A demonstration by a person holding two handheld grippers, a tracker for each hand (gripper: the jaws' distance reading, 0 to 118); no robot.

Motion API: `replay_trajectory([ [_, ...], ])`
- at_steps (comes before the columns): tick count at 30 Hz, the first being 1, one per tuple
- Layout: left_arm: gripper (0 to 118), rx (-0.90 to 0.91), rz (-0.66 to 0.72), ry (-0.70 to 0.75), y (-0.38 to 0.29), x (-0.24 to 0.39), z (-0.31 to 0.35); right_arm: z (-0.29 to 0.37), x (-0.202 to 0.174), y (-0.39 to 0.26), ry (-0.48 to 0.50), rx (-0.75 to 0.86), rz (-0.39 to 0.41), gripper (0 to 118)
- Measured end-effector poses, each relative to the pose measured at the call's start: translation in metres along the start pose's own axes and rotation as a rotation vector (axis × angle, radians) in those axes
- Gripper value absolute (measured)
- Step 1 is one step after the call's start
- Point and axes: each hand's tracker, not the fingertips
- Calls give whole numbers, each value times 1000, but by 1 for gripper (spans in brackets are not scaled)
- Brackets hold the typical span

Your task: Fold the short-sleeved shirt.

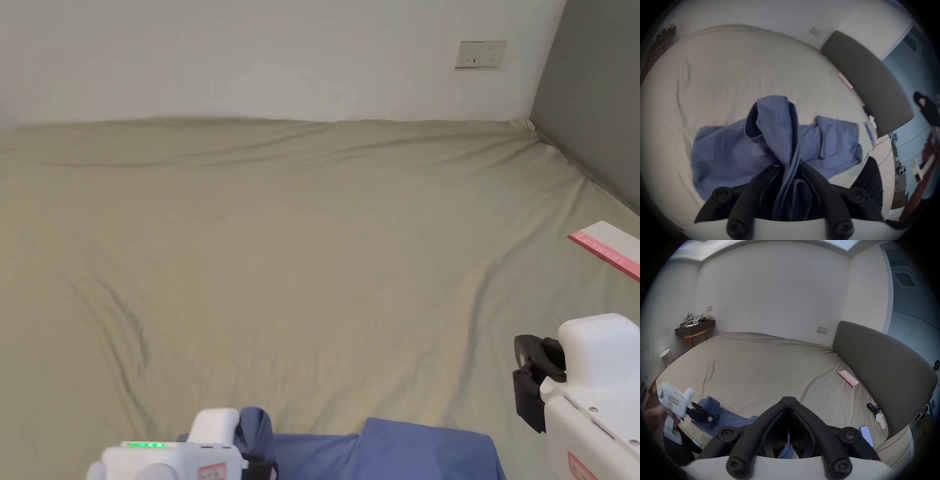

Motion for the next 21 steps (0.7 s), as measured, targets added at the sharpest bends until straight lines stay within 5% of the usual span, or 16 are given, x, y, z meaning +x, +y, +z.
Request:
replay_trajectory([
  [6, 16, -13, 33, 98, -6, 17, -30, -4, 10, -9, -12, -28, -8, 2],
  [8, 50, -12, 42, 13, -6, 17, -31, -6, 12, -12, -19, -40, -5, 2],
  [9, 87, -20, 58, -74, -6, 19, -30, -8, 12, -12, -20, -44, -8, 2],
  [10, 105, -30, 80, -162, -5, 19, -29, -9, 14, -13, -18, -47, -15, 2],
  [14, 108, 72, 109, -265, -2, 17, -4, -10, 13, -11, -12, -48, -23, 2],
  [16, 86, 150, 118, -246, 5, 5, 16, -10, 12, -10, -9, -46, -15, 2],
  [19, 5, 253, 122, -106, 13, -5, 37, -12, 6, -9, -5, -48, -5, 2],
  [21, 0, 313, 18, 103, 13, -5, 42, -11, 3, -9, 2, -49, -2, 2],
])
